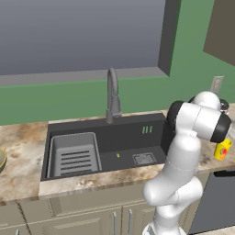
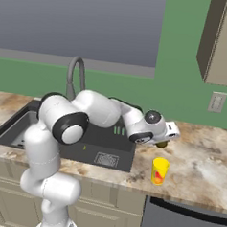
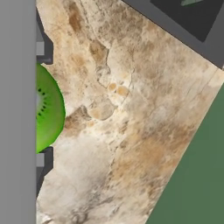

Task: Remove the kiwi and lemon wedge from the sink. Then move the bowl and cup from the counter to the sink for washing.

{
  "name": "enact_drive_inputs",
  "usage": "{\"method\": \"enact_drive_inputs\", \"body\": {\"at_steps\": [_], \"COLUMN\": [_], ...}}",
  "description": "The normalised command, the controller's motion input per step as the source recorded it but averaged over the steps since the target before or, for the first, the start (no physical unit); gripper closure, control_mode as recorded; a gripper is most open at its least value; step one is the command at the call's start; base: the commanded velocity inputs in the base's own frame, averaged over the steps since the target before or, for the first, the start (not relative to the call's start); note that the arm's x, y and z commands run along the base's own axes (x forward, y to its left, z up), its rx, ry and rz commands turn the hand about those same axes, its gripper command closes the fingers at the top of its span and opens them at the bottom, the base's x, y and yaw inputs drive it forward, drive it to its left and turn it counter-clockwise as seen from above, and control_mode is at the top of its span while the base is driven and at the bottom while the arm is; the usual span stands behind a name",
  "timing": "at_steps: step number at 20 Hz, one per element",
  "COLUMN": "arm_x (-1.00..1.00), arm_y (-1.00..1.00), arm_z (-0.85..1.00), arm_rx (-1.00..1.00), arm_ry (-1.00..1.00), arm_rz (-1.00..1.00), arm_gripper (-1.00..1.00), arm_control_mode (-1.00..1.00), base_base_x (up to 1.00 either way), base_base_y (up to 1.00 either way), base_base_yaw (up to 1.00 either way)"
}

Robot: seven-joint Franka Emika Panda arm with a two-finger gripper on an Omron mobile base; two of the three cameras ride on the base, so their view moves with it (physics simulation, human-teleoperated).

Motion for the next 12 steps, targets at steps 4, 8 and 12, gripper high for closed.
{"method": "enact_drive_inputs", "body": {"at_steps": [4, 8, 12], "arm_x": [0.01, 0.0, 0.0], "arm_y": [-0.11, -0.09, -0.05], "arm_z": [-0.11, -0.12, -0.12], "arm_rx": [0.0, 0.0, 0.0], "arm_ry": [0.0, 0.0, 0.0], "arm_rz": [0.08, 0.08, 0.08], "arm_gripper": [1.0, 1.0, 1.0], "arm_control_mode": [-1.0, -1.0, -1.0], "base_base_x": [0.0, 0.0, 0.0], "base_base_y": [0.0, 0.0, 0.0], "base_base_yaw": [0.0, 0.0, 0.0]}}
